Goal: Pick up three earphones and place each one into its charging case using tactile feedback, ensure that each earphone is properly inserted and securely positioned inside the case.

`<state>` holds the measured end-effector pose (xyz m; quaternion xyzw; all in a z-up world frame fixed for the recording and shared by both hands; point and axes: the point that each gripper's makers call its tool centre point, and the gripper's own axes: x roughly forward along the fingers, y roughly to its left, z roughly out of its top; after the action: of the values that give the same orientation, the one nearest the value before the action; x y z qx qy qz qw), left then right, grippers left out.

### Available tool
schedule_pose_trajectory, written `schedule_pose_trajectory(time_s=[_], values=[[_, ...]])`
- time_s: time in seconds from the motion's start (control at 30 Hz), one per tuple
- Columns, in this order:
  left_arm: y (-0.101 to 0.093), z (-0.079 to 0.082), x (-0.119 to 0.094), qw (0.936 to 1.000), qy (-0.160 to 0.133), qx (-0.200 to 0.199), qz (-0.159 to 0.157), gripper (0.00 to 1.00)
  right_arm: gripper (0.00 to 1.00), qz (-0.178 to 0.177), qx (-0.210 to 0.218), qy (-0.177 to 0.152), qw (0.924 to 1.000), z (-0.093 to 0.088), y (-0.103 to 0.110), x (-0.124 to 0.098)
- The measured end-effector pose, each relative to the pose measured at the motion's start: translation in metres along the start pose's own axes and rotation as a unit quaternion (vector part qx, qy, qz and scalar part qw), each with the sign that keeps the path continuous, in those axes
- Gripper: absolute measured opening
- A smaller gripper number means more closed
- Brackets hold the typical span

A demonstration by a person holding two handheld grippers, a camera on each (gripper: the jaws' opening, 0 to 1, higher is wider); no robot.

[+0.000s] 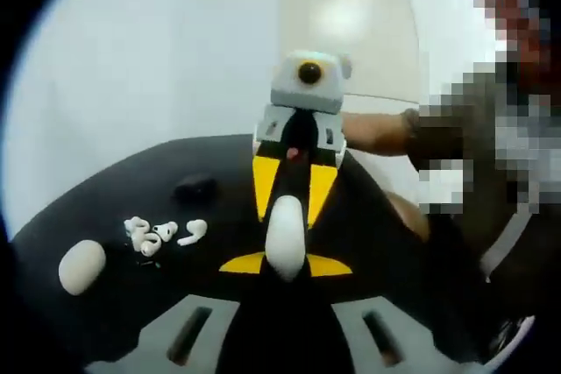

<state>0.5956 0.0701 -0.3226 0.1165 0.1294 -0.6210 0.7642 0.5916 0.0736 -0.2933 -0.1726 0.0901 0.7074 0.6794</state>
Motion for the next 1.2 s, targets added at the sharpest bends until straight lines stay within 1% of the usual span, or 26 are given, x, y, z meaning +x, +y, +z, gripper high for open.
schedule_pose_trajectory(time_s=[0.07, 0.17, 0.27, 0.5, 0.63, 0.7, 0.8, 0.83, 0.87, 0.9, 0.93, 1.0, 1.03, 1.07, 1.1, 1.13, 1.17, 1.2], values=[[0.000, 0.000, -0.001, 1.0000, 0.000, 0.000, -0.002, 0.12, 0.17, 0.008, 0.002, -0.007, 0.9999, 0.001, 0.000, 0.000], [0.000, -0.001, -0.002, 1.0000, 0.000, -0.002, -0.003, 0.12, 0.17, 0.010, -0.012, -0.023, 0.9996, 0.002, 0.002, 0.000], [0.000, -0.001, -0.002, 1.0000, 0.000, 0.000, -0.002, 0.12, 0.17, 0.008, -0.014, -0.029, 0.9994, 0.001, 0.001, 0.000], [0.001, -0.001, -0.001, 1.0000, 0.001, -0.007, 0.000, 0.12, 0.17, 0.006, -0.024, -0.035, 0.9991, 0.002, -0.001, -0.001], [0.001, -0.001, -0.001, 0.9999, -0.001, -0.011, 0.000, 0.12, 0.17, 0.008, -0.025, -0.044, 0.9987, 0.002, -0.004, -0.003], [0.001, -0.001, -0.001, 0.9999, -0.001, -0.012, 0.000, 0.12, 0.18, 0.007, -0.031, -0.042, 0.9986, 0.002, -0.005, -0.003], [0.001, -0.001, -0.001, 0.9999, -0.001, -0.011, -0.001, 0.12, 0.18, 0.007, -0.031, -0.047, 0.9984, 0.006, -0.007, -0.004], [0.001, -0.001, -0.002, 0.9999, -0.001, -0.013, -0.002, 0.12, 0.17, -0.002, -0.027, -0.076, 0.9968, 0.018, -0.012, -0.007], [0.000, 0.000, -0.001, 0.9999, -0.002, -0.008, -0.008, 0.12, 0.10, -0.030, -0.022, -0.104, 0.9939, 0.027, -0.022, -0.011], [0.000, -0.002, -0.002, 1.0000, 0.002, -0.008, -0.003, 0.12, 0.04, -0.059, -0.040, -0.096, 0.9928, 0.027, -0.034, -0.015], [-0.001, -0.002, -0.002, 1.0000, -0.002, -0.004, -0.008, 0.12, 0.05, -0.061, -0.048, -0.087, 0.9932, 0.026, -0.038, -0.016], [0.001, -0.002, -0.004, 0.9999, -0.004, -0.010, -0.010, 0.13, 0.06, -0.056, -0.036, -0.079, 0.9946, 0.025, -0.042, -0.014], [0.001, -0.002, -0.004, 0.9999, -0.003, -0.010, -0.010, 0.13, 0.08, -0.053, -0.026, -0.087, 0.9944, 0.028, -0.043, -0.016], [0.001, -0.002, -0.004, 0.9999, -0.003, -0.009, -0.010, 0.13, 0.08, -0.067, -0.012, -0.100, 0.9926, 0.034, -0.051, -0.022], [0.001, -0.002, -0.004, 0.9999, -0.003, -0.010, -0.009, 0.13, 0.08, -0.094, -0.002, -0.108, 0.9897, 0.039, -0.062, -0.031], [0.001, -0.003, -0.005, 0.9999, -0.003, -0.010, -0.009, 0.13, 0.08, -0.137, 0.026, -0.122, 0.9828, 0.044, -0.080, -0.045], [0.001, -0.003, -0.005, 0.9999, -0.003, -0.009, -0.008, 0.13, 0.08, -0.165, 0.047, -0.111, 0.9789, 0.039, -0.092, -0.053], [0.001, -0.003, -0.004, 0.9999, -0.003, -0.009, -0.008, 0.13, 0.09, -0.179, 0.059, -0.085, 0.9783, 0.030, -0.098, -0.058]])
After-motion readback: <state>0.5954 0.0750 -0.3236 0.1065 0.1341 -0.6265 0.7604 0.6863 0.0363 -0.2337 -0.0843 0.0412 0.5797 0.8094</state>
